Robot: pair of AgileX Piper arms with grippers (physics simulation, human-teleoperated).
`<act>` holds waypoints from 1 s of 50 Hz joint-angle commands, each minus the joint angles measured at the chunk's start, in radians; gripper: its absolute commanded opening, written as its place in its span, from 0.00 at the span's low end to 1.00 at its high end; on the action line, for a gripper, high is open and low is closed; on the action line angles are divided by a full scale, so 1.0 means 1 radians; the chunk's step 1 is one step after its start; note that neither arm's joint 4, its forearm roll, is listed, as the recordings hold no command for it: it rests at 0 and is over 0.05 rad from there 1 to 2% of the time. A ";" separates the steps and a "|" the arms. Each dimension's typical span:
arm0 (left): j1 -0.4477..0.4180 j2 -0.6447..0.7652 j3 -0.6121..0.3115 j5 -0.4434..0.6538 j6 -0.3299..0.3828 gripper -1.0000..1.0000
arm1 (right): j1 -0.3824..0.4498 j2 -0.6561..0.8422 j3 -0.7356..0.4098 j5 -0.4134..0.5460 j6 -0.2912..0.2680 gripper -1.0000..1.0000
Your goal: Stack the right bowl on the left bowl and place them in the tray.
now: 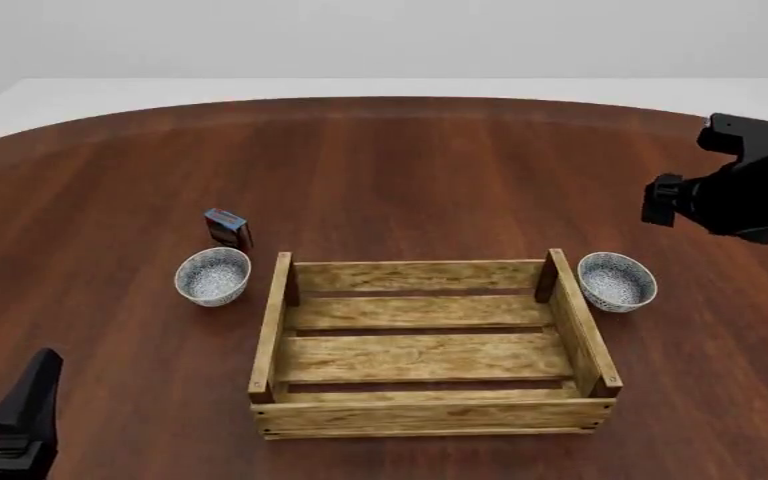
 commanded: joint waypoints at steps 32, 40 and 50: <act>0.018 0.000 0.013 -0.010 0.000 1.00 | -0.067 0.323 -0.044 -0.163 0.006 1.00; 0.024 0.000 0.013 -0.007 0.002 1.00 | -0.071 0.379 -0.032 -0.204 0.017 1.00; 0.030 0.000 0.013 -0.006 -0.001 1.00 | -0.061 0.425 0.005 -0.258 0.026 1.00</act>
